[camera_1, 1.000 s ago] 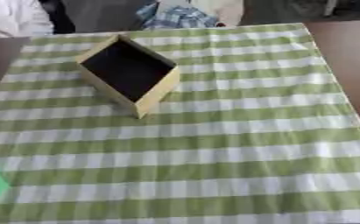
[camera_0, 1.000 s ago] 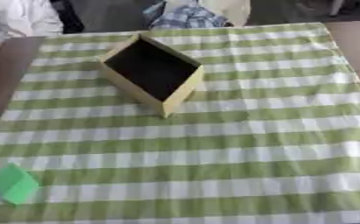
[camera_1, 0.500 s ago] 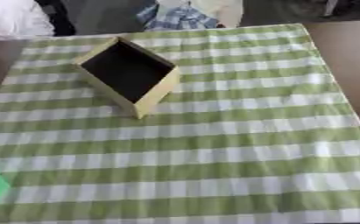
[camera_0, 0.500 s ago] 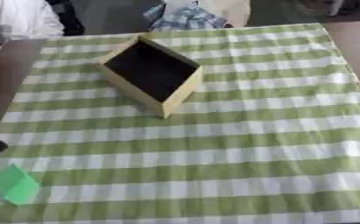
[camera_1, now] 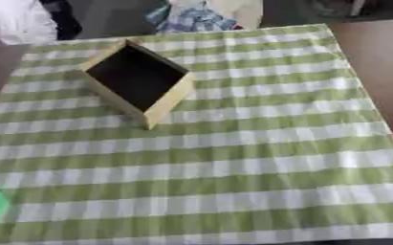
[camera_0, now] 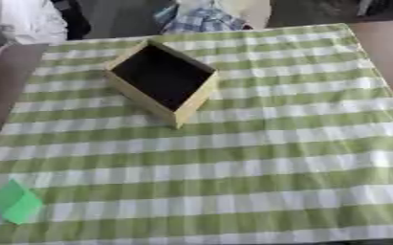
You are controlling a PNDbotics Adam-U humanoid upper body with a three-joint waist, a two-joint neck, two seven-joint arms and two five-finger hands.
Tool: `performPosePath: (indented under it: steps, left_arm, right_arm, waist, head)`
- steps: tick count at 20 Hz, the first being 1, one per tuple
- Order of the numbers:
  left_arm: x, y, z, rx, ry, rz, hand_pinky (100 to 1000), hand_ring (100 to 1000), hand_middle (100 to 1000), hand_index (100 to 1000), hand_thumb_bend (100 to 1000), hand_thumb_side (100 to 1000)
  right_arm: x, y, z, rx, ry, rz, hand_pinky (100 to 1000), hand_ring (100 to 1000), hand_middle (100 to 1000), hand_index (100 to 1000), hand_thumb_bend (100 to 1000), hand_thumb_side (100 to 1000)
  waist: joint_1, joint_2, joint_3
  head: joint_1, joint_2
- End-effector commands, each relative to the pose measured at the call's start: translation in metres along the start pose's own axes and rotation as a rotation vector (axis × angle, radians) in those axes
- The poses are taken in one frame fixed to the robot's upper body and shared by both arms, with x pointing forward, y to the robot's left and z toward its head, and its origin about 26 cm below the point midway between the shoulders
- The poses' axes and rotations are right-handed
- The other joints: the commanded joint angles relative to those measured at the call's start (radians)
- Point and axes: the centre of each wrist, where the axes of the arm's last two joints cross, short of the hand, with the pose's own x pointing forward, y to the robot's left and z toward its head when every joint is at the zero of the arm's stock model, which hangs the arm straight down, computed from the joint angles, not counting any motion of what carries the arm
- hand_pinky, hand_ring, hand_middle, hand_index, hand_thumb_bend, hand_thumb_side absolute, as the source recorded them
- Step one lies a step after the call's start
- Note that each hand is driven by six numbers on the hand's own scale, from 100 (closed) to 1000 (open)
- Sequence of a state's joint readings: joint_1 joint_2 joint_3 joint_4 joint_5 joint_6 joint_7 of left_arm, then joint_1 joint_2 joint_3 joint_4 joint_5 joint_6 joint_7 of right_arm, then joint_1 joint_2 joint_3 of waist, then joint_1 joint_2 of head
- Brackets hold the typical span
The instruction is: Pick up objects on the table and place them in the box.
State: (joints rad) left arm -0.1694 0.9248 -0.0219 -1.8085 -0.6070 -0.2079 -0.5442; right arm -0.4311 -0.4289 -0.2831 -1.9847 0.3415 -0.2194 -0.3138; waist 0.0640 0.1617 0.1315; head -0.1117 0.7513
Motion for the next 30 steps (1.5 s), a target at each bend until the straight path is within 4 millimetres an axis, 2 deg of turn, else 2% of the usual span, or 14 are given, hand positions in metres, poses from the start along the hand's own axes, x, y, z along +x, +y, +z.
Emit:
performPosePath:
  steps: [1, 10, 13, 16, 30]
  left_arm:
    - [-0.007, 0.011, 0.005, -0.042, 0.019, -0.060, 858, 868, 844, 904, 706, 496]
    - [-0.002, 0.015, 0.001, -0.072, -0.024, -0.093, 856, 868, 849, 920, 653, 361]
    - [0.001, 0.016, 0.001, -0.091, -0.038, -0.106, 852, 864, 848, 917, 616, 238]
    - [0.005, 0.016, 0.001, -0.108, -0.054, -0.124, 852, 861, 848, 916, 586, 165]
    - [0.017, 0.009, -0.002, -0.204, -0.116, -0.160, 846, 861, 867, 919, 599, 200]
  right_arm:
    - [0.004, -0.006, -0.008, -0.005, -0.037, 0.023, 589, 792, 726, 891, 100, 1000]
    - [0.004, -0.007, -0.008, -0.007, -0.030, 0.027, 588, 792, 726, 891, 100, 1000]
    - [0.003, -0.007, -0.007, -0.008, -0.026, 0.029, 589, 792, 726, 891, 100, 1000]
    - [0.003, -0.007, -0.007, -0.009, -0.023, 0.030, 588, 792, 726, 891, 100, 1000]
    - [0.003, -0.007, -0.005, -0.012, -0.013, 0.029, 586, 791, 725, 891, 100, 1000]
  waist:
    - [0.001, -0.015, 0.000]
    - [0.002, -0.019, 0.000]
    - [0.002, -0.023, 0.001]
    - [0.002, -0.025, 0.001]
    - [0.002, -0.028, -0.002]
  head:
    - [-0.001, 0.009]
    - [0.035, 0.019]
    - [0.035, 0.019]
    - [0.034, 0.018]
    - [0.017, 0.019]
